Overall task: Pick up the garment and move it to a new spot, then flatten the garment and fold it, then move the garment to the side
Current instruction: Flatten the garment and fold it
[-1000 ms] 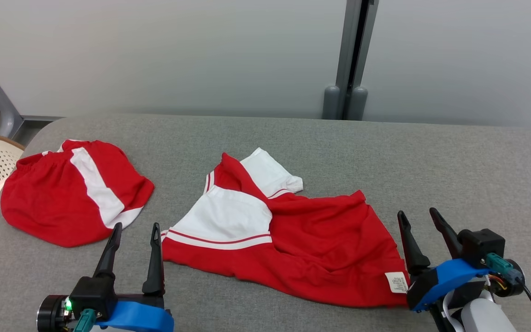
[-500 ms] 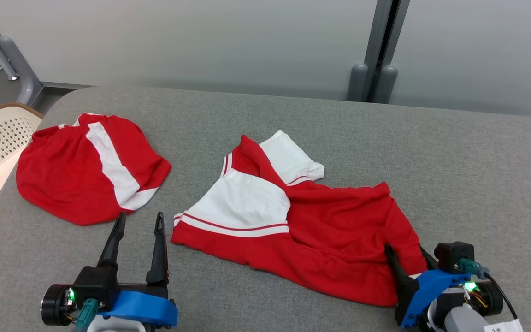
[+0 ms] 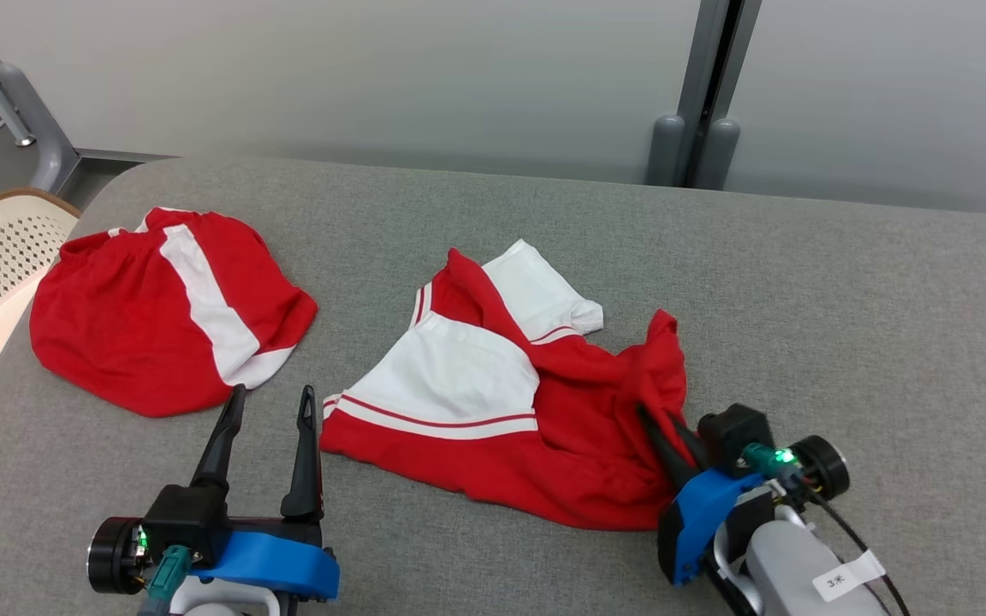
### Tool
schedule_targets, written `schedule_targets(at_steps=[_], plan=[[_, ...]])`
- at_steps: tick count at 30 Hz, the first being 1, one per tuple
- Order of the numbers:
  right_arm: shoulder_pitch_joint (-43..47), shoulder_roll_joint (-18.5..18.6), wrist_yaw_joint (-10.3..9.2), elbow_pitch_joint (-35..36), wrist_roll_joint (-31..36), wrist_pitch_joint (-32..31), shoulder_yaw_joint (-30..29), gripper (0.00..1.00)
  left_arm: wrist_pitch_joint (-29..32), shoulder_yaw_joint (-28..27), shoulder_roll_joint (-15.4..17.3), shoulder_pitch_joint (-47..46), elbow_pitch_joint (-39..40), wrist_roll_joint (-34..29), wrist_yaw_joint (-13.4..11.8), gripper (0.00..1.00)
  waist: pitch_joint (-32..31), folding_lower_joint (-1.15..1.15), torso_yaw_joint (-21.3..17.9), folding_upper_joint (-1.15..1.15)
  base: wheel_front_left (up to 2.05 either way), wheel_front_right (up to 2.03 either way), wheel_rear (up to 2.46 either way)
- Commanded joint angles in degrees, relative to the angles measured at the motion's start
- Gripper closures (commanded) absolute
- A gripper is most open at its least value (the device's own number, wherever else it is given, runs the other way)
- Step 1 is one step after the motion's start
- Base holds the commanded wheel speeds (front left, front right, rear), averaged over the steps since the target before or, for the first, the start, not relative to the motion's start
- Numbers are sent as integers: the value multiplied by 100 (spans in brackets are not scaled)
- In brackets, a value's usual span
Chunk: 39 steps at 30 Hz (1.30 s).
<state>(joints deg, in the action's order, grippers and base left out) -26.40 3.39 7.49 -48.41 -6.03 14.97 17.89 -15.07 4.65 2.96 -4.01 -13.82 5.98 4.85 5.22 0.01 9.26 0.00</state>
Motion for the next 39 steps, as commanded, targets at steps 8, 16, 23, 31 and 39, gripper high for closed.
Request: schedule_targets(at_steps=[8,16,23,31,39], plan=[[496,-42,1,36,-442,28,1391,56,-15,161,-8,-14,-55,137,-64,0,-4,-1,106,0,0,0,0],[788,-44,1,871,-658,27,1184,0,-15,90,-8,117,-60,112,-89,0,-153,-1,-120,0,0,0,0],[1437,111,0,1947,-385,27,282,0,-15,48,-9,242,-23,100,-92,0,-304,-1,-361,0,0,0,0],[2322,166,1,2914,-216,27,-1116,0,-15,-53,-7,390,61,39,-64,0,-414,-1,-535,0,0,0,0],[2898,45,1,3226,-55,27,-1895,0,-15,-133,-8,480,103,-2,-55,0,-458,-1,-578,0,0,0,0]])
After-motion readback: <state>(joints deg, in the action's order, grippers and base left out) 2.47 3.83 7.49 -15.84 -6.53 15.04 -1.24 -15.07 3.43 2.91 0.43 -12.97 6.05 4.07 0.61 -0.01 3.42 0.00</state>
